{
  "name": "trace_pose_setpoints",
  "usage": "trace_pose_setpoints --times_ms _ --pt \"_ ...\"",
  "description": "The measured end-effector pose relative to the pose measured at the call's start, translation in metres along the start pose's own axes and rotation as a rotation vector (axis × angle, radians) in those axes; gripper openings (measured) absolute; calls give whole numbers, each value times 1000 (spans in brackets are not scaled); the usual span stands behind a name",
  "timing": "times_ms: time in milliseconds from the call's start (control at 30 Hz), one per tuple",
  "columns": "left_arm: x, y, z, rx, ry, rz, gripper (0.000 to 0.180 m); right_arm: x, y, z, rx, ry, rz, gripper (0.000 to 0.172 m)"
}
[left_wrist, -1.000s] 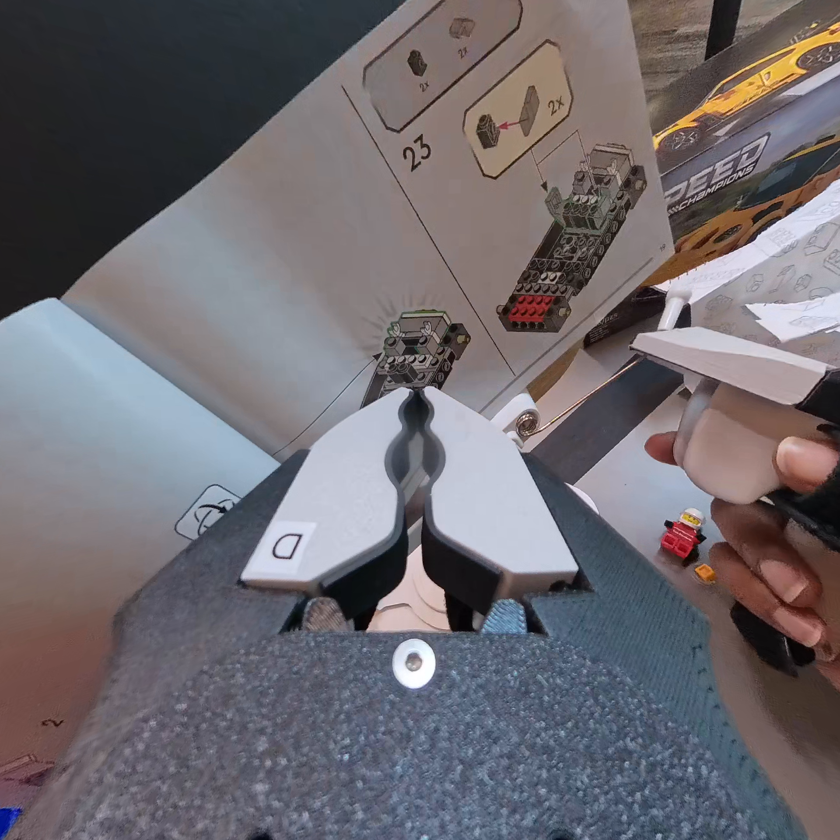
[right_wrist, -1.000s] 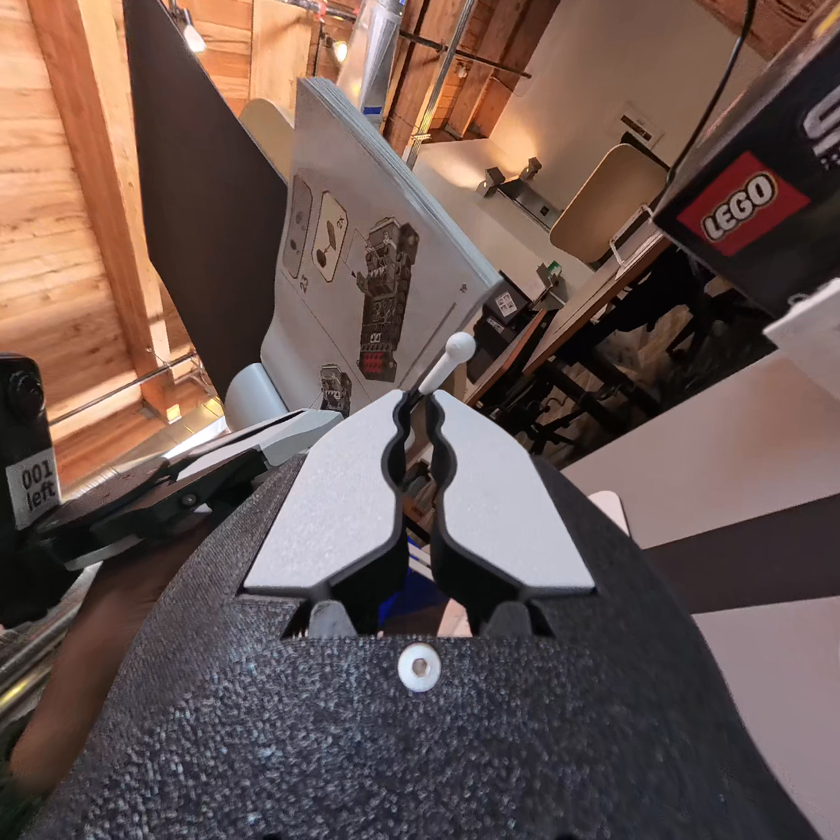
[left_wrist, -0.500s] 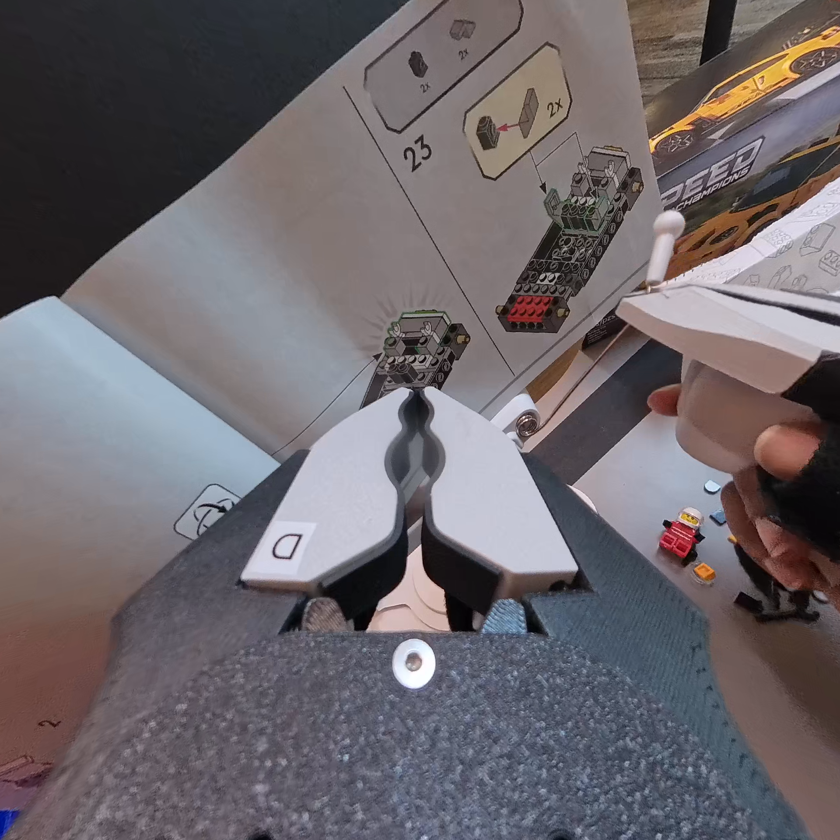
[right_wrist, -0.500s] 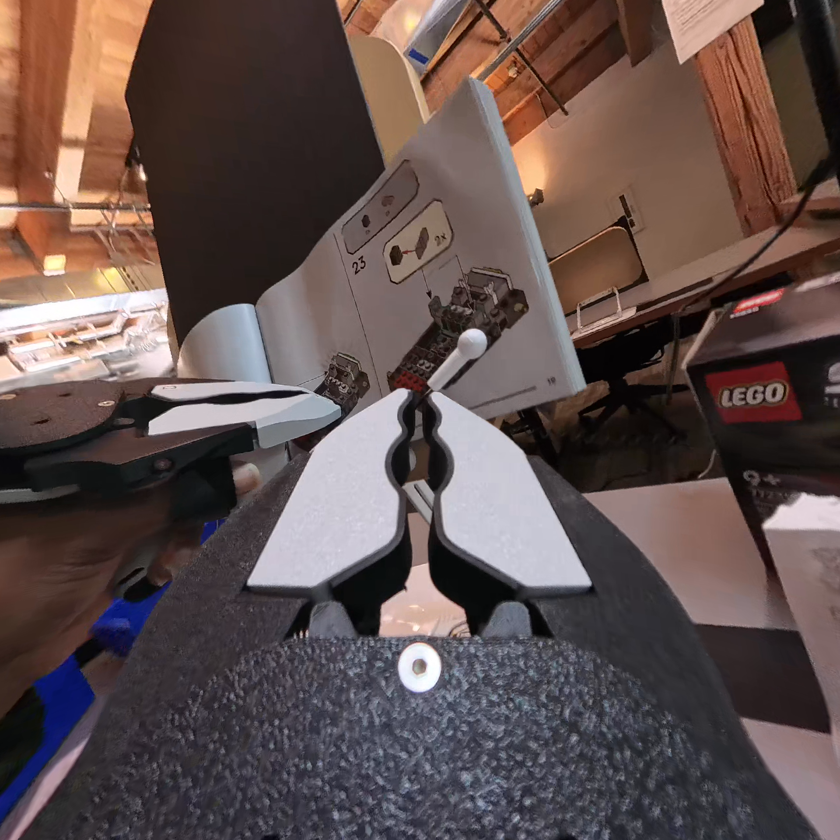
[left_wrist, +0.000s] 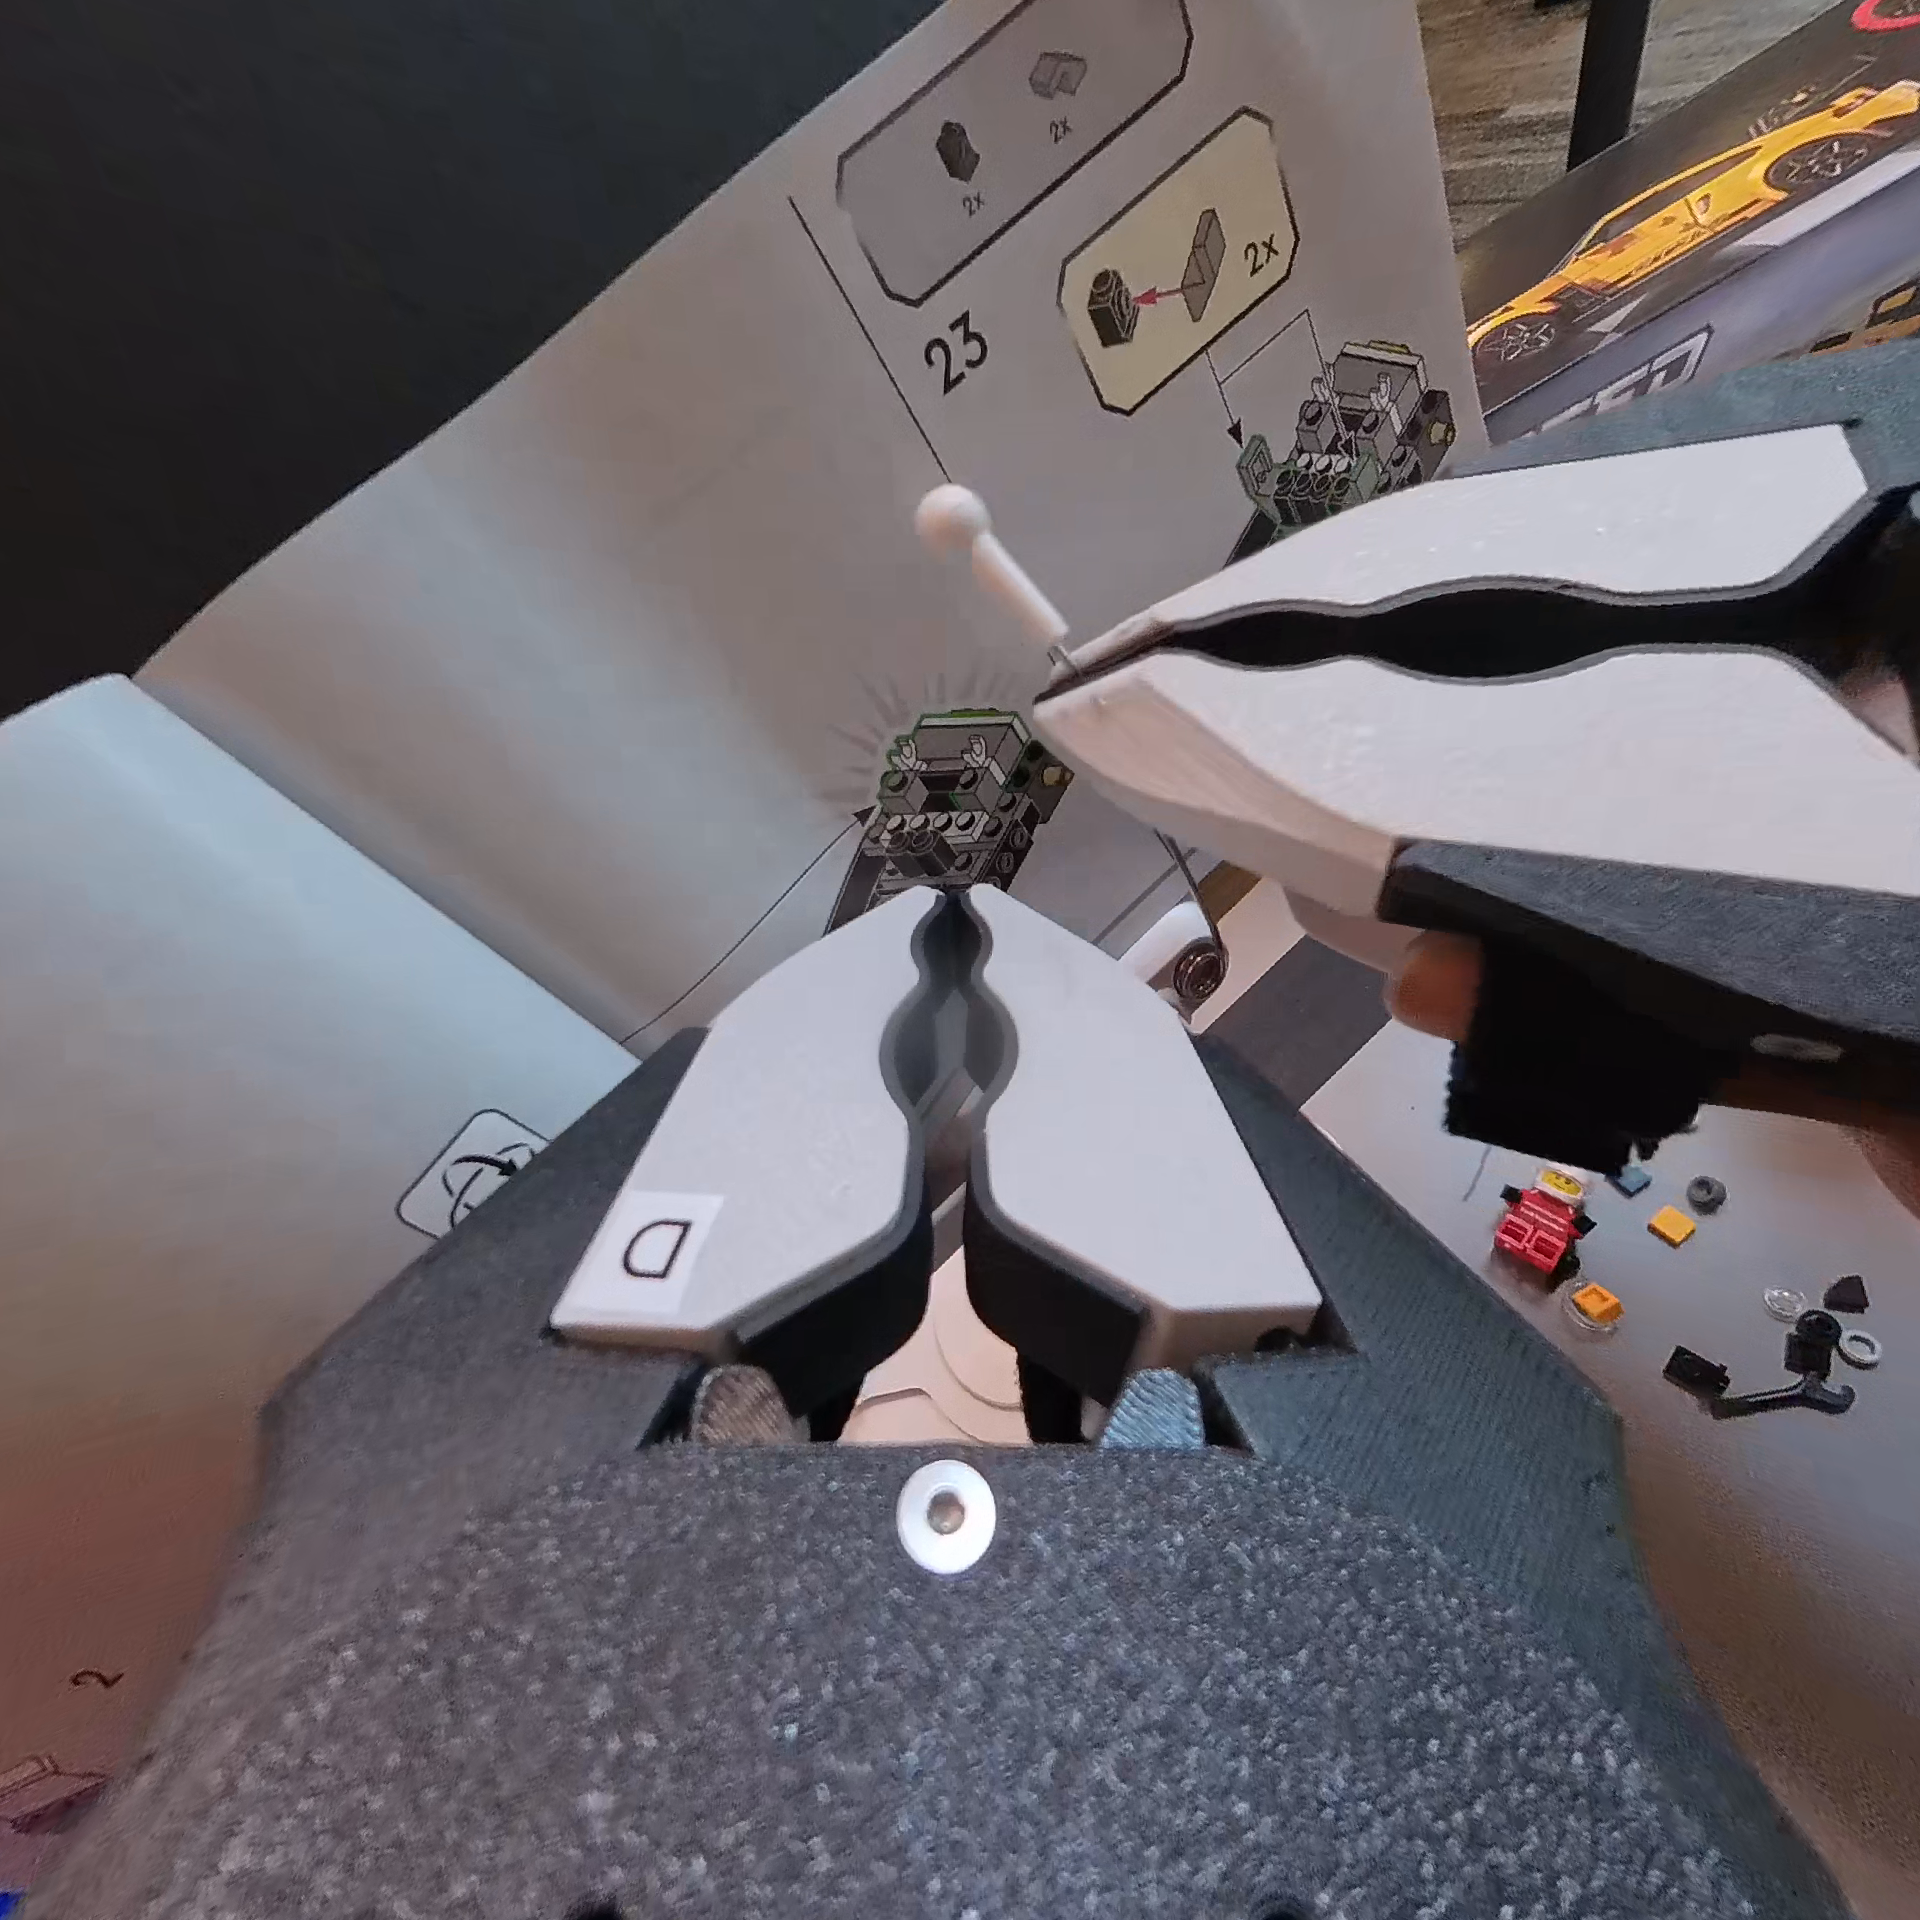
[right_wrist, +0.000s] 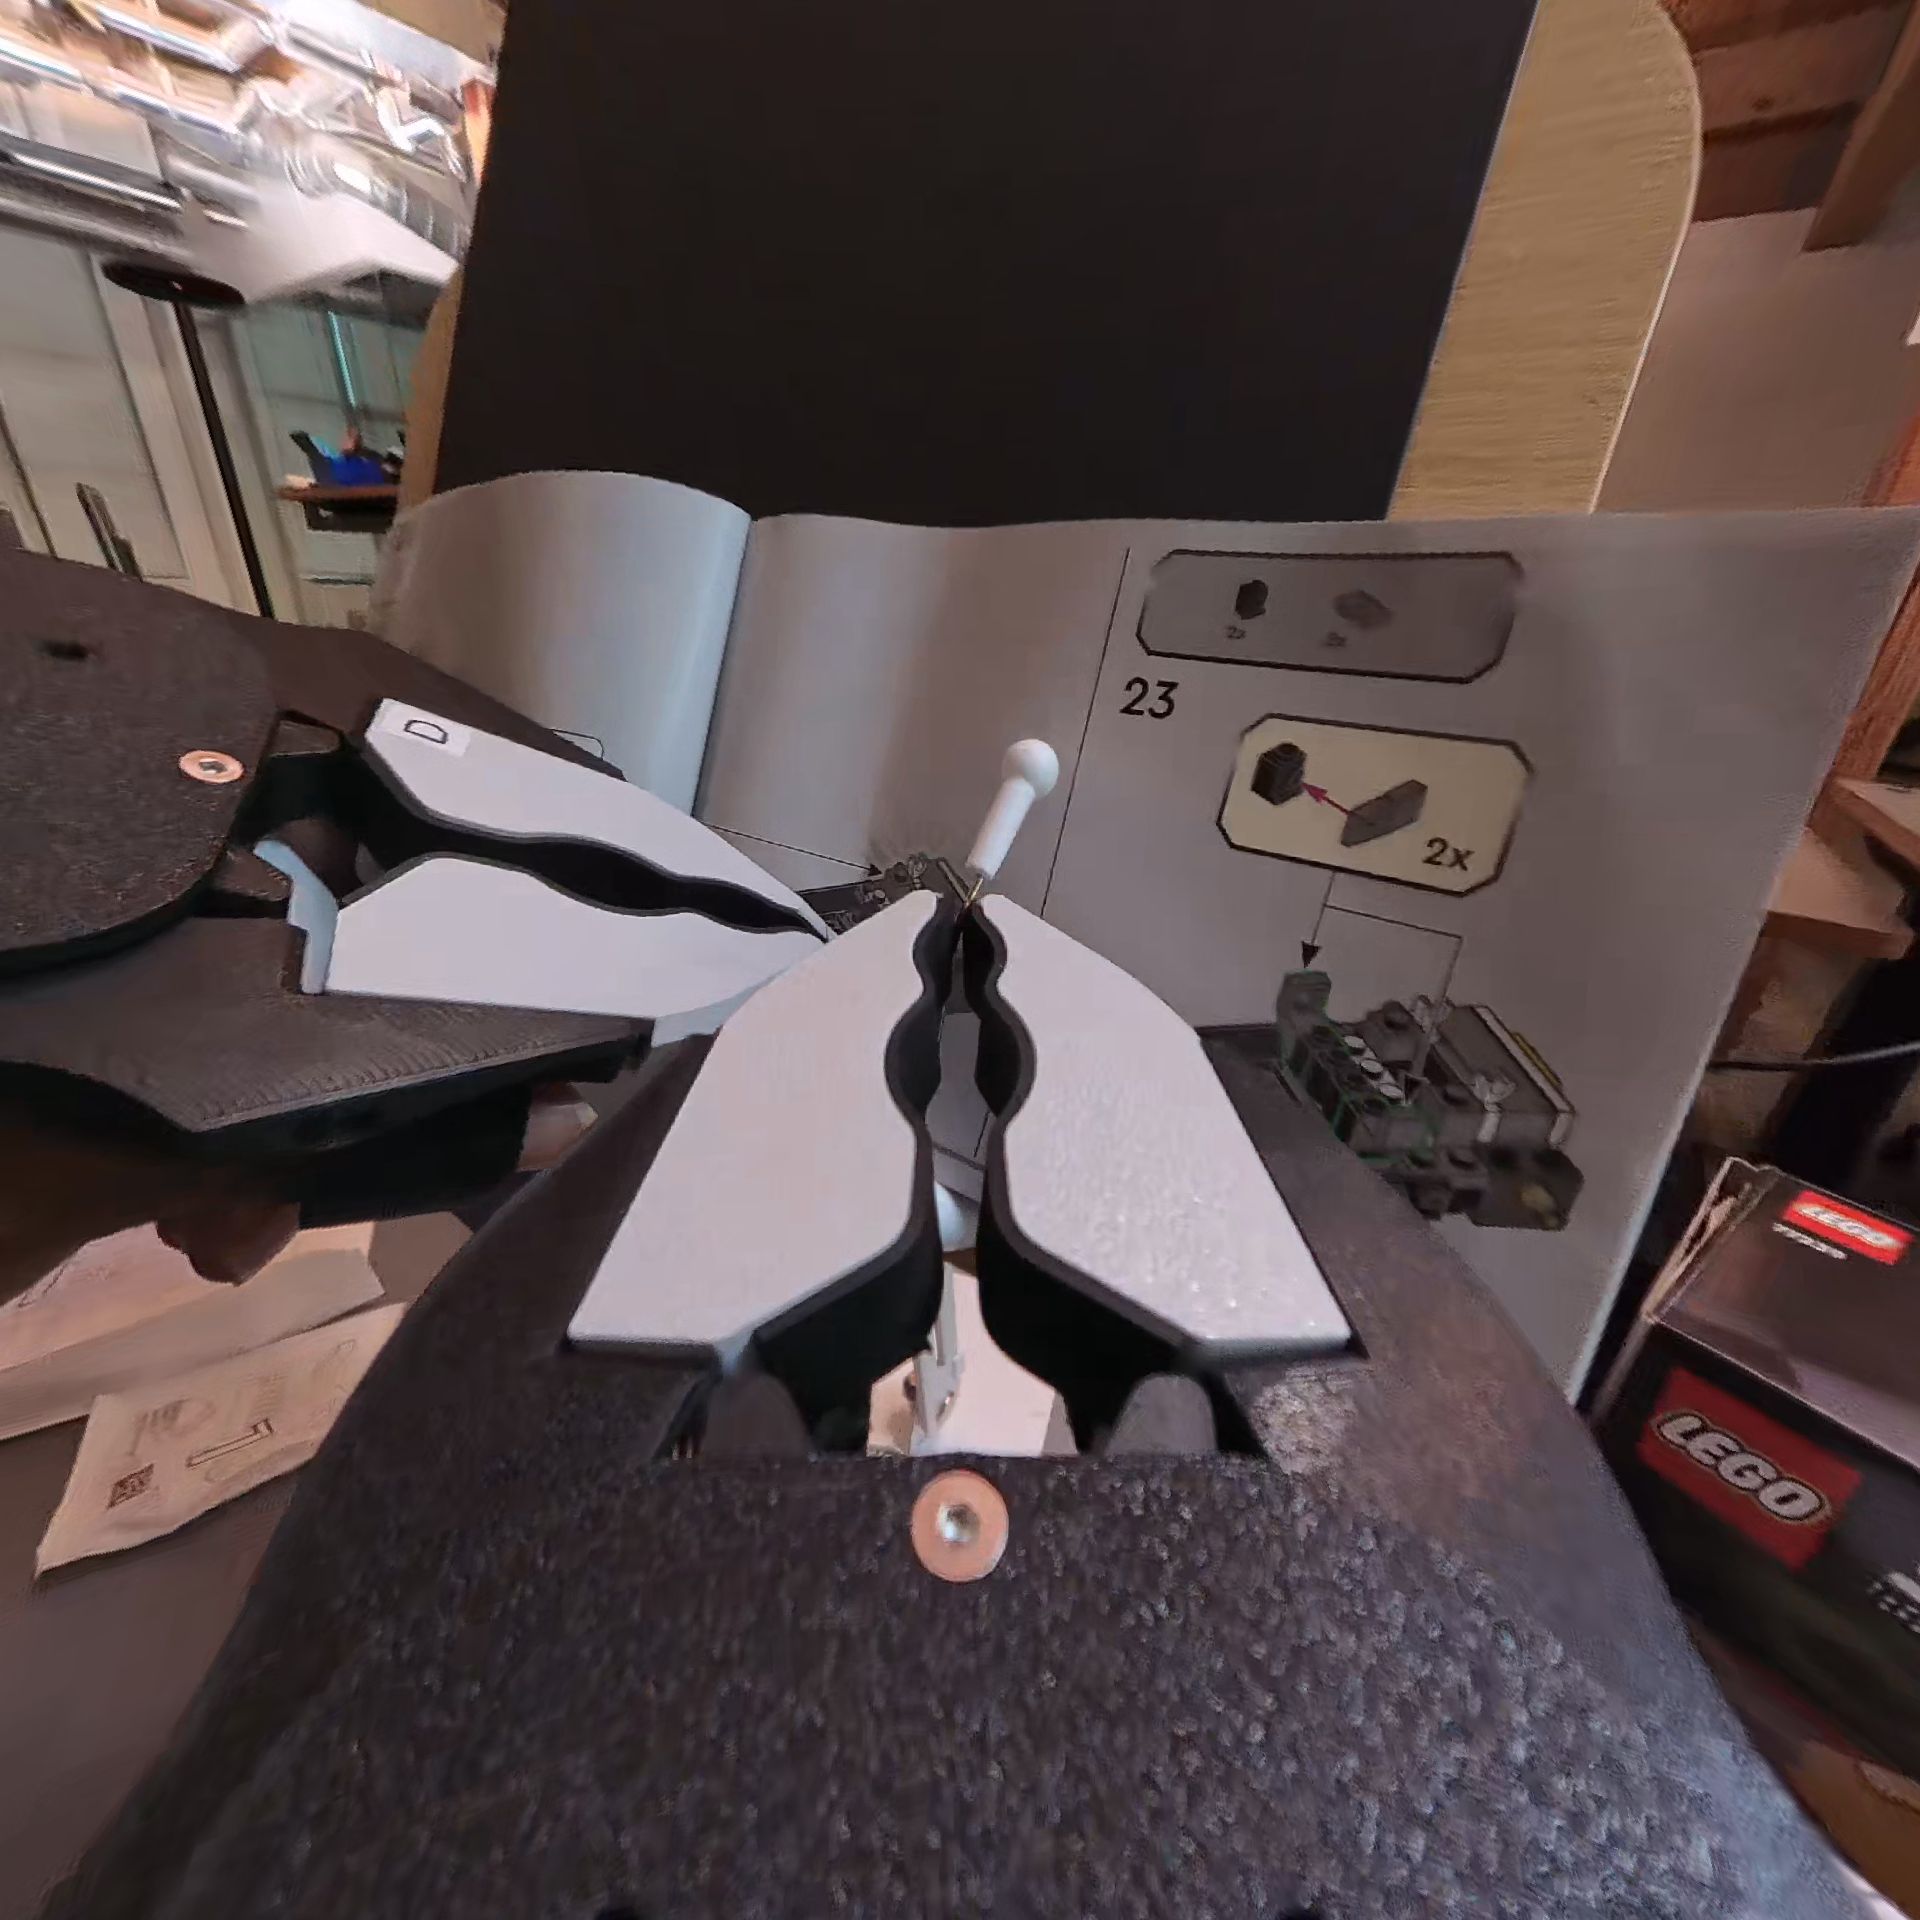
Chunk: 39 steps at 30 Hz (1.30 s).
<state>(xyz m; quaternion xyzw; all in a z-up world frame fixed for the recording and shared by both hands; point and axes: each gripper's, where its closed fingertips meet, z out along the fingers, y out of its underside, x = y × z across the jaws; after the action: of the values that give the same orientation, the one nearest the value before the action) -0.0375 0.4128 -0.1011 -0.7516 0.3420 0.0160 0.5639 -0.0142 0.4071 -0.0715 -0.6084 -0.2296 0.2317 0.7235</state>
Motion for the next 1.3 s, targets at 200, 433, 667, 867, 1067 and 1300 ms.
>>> trace_pose_setpoints --times_ms 200,433,667,867,1067,1300 --pt "1 -2 -6 25 22 -2 0 3 4 3 -53 5 48 4" --pt "-4 -16 -49 204 82 -193 3 -7 -12 -33 -39 35 -74 20" --pt "-12 8 -91 270 71 -295 0 -11 -24 -77 -122 59 -89 11" --pt "-8 22 -127 292 75 -301 0 -27 -39 -115 -159 53 -82 0" --pt "-1 29 -165 330 57 -334 0 -28 -33 -140 -145 133 -66 0" --pt "1 54 -202 321 7 -350 0 -30 -4 -158 -168 147 -58 0"
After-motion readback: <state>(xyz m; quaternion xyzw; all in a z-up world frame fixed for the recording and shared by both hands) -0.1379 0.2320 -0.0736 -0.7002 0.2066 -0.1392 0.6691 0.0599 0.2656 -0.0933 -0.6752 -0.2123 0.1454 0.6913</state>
